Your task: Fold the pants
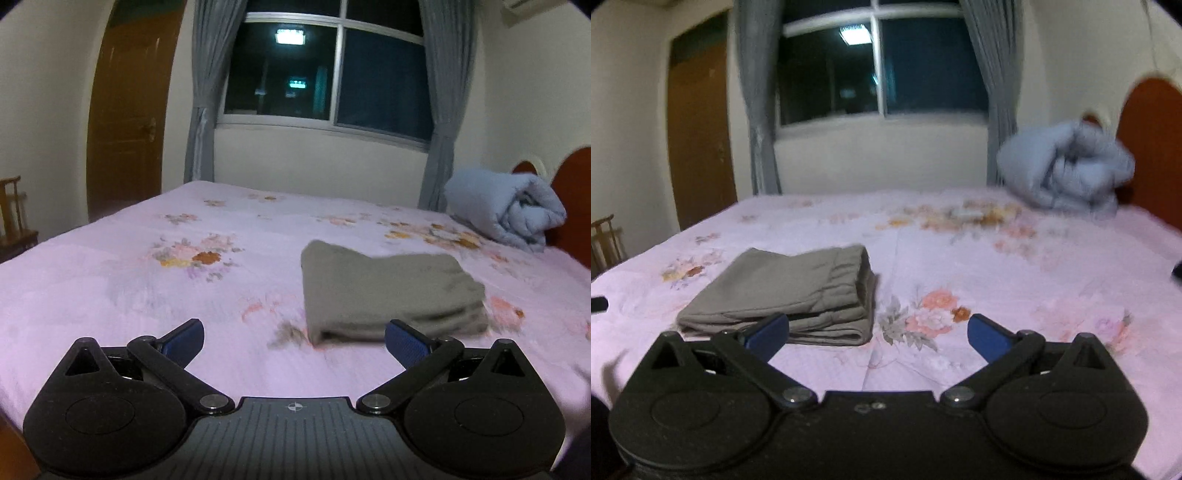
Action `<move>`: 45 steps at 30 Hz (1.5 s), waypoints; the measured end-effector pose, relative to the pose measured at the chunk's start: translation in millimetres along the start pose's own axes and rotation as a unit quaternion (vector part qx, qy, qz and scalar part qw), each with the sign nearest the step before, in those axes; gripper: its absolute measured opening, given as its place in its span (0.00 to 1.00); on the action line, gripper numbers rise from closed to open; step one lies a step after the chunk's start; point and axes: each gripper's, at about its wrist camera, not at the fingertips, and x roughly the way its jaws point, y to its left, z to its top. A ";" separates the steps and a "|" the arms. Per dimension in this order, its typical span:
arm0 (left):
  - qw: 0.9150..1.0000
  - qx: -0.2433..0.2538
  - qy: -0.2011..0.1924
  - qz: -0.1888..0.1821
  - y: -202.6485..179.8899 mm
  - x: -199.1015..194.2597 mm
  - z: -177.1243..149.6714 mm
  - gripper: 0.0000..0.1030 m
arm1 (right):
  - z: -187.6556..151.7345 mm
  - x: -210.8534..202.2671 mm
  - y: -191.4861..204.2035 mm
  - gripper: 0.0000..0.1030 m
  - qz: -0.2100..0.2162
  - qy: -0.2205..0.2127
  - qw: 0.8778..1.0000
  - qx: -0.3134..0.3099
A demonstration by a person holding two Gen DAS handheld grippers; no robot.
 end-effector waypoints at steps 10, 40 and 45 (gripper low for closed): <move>0.999 -0.003 -0.040 -0.011 2.3 -33.1 -7.6 1.00 | -12.6 -22.6 18.7 0.94 0.010 -0.019 0.999 -0.037; 0.998 0.016 -0.049 -0.028 -10.1 -33.2 -5.6 1.00 | -15.7 -15.1 22.3 0.94 0.007 -0.011 1.000 -0.028; 0.998 0.016 -0.049 -0.028 -9.7 -33.4 -6.1 1.00 | -15.6 -14.8 21.6 0.94 0.007 -0.011 1.000 -0.027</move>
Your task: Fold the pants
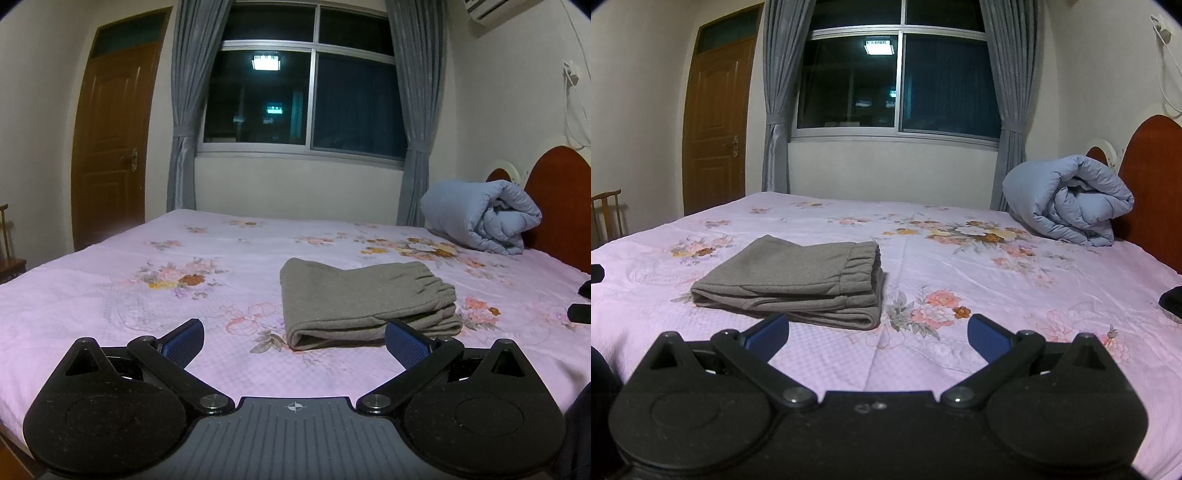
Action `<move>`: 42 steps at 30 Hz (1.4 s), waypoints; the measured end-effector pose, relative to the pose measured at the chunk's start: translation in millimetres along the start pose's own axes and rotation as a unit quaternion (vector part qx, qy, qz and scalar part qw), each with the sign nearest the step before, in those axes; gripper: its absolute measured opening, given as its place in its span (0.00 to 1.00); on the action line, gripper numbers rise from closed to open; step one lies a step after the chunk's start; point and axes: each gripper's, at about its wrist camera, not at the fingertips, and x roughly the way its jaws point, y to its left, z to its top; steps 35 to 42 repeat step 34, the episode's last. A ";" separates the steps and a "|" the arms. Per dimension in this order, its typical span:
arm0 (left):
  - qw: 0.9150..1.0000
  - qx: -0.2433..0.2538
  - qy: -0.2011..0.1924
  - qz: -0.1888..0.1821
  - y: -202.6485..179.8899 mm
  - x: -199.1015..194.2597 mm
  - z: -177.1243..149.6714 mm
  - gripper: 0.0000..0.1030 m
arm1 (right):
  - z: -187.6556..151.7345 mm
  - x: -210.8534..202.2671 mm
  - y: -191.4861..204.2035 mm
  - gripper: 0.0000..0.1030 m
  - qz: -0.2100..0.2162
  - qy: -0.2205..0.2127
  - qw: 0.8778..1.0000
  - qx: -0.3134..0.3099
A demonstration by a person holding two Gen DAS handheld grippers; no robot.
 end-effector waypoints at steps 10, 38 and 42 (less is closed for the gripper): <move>1.000 -0.002 -0.002 -0.001 0.7 1.1 -0.1 1.00 | -0.1 0.1 0.7 0.94 0.000 0.000 1.000 0.000; 1.000 0.007 -0.011 -0.002 -3.6 -0.2 -2.9 1.00 | -0.5 0.0 1.2 0.94 -0.001 0.001 1.000 0.002; 1.000 0.007 -0.011 -0.002 -3.6 -0.2 -2.9 1.00 | -0.5 0.0 1.2 0.94 -0.001 0.001 1.000 0.002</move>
